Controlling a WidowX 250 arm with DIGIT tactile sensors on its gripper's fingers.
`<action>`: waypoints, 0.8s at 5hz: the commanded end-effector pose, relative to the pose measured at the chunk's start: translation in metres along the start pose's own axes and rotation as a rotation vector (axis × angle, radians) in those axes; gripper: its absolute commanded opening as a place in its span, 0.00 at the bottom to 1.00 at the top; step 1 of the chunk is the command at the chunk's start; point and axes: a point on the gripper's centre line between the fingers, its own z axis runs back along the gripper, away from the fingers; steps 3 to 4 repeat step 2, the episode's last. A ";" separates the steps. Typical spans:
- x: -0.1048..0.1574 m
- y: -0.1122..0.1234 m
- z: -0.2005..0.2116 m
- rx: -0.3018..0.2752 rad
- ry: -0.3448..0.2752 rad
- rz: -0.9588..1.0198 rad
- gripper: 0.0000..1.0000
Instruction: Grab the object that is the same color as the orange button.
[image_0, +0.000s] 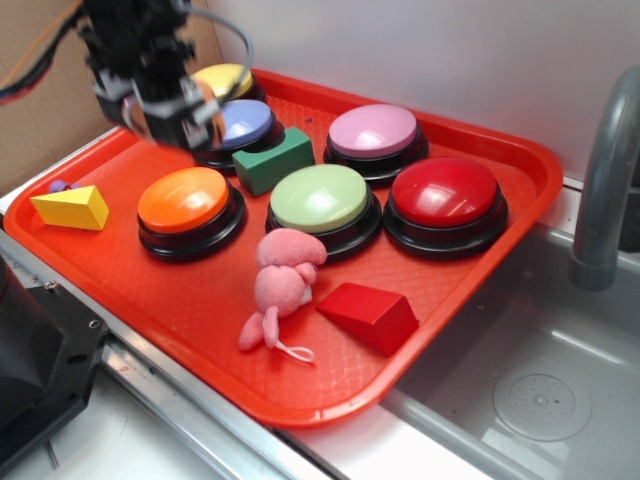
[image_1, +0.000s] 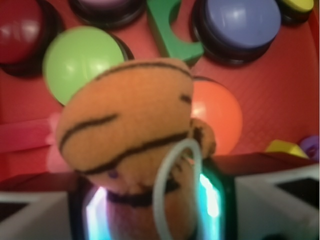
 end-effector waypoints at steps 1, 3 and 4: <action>0.022 0.031 0.050 -0.008 -0.084 0.011 0.00; 0.023 0.040 0.043 0.044 0.071 -0.017 1.00; 0.023 0.040 0.043 0.044 0.071 -0.017 1.00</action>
